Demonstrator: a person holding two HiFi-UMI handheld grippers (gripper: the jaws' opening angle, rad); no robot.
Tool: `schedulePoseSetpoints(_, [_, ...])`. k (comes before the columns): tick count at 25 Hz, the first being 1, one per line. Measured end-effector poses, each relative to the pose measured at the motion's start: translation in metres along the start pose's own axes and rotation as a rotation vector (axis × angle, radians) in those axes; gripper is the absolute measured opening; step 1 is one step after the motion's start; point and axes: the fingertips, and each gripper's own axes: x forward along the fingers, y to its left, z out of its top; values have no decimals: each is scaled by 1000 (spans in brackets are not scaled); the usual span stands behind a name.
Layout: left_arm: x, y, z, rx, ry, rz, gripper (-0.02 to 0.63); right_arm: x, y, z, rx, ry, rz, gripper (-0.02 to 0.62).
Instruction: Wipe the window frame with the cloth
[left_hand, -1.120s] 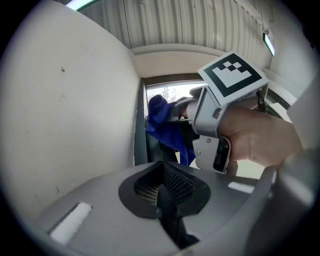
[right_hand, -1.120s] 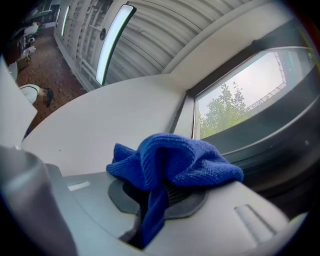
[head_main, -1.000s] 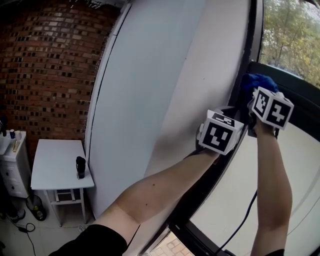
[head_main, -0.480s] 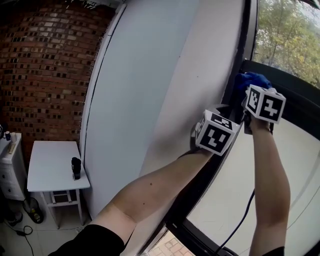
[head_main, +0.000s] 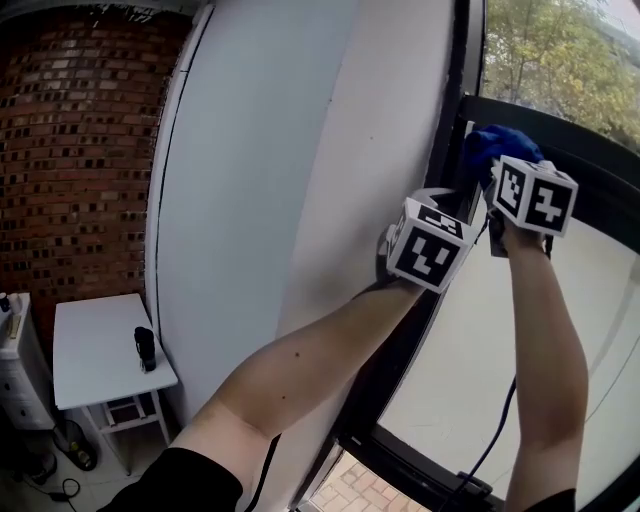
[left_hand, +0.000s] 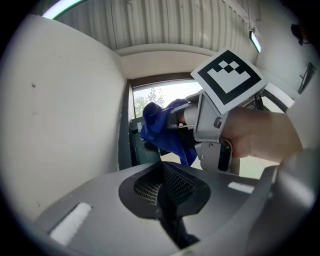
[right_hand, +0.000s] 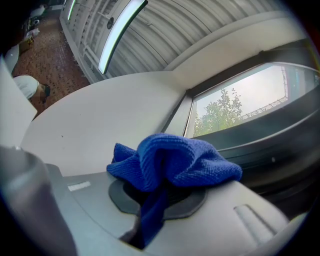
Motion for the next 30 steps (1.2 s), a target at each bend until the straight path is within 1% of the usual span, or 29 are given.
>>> schedulePoseSetpoints(1, [0, -4, 2, 0, -4, -12, -8, -4, -3, 1, 5, 1, -4, 51])
schedulePoseSetpoints(4, [-2, -11, 6, -49, -16, -33, -8, -16, -15, 3, 26, 7, -23, 51])
schedulePoseSetpoints(7, [0, -18, 4, -82, -10, -52, -8, -24, -26, 5, 30, 6, -44, 51])
schedulePoseSetpoints(12, [9, -42, 4, -53, 10, -62, -8, -45, -47, 12, 14, -4, -67, 51])
schedulePoseSetpoints(15, [12, -59, 11, -63, 2, -65, -8, -61, -59, 17, 1, -3, -67, 51])
schedulePoseSetpoints(20, [23, -87, 16, -90, 13, -44, -8, -81, -75, 18, -3, 11, -35, 51])
schedulePoseSetpoints(22, [25, -93, 15, -100, 30, -21, -8, -89, -80, 19, 4, 10, -28, 51])
schedulePoseSetpoints(27, [33, -102, 9, -122, 64, 4, -9, -103, -96, 20, 6, -4, -14, 51])
schedulePoseSetpoints(30, [41, -112, 8, -122, 67, 0, -9, -107, -105, 19, 13, 6, -1, 51])
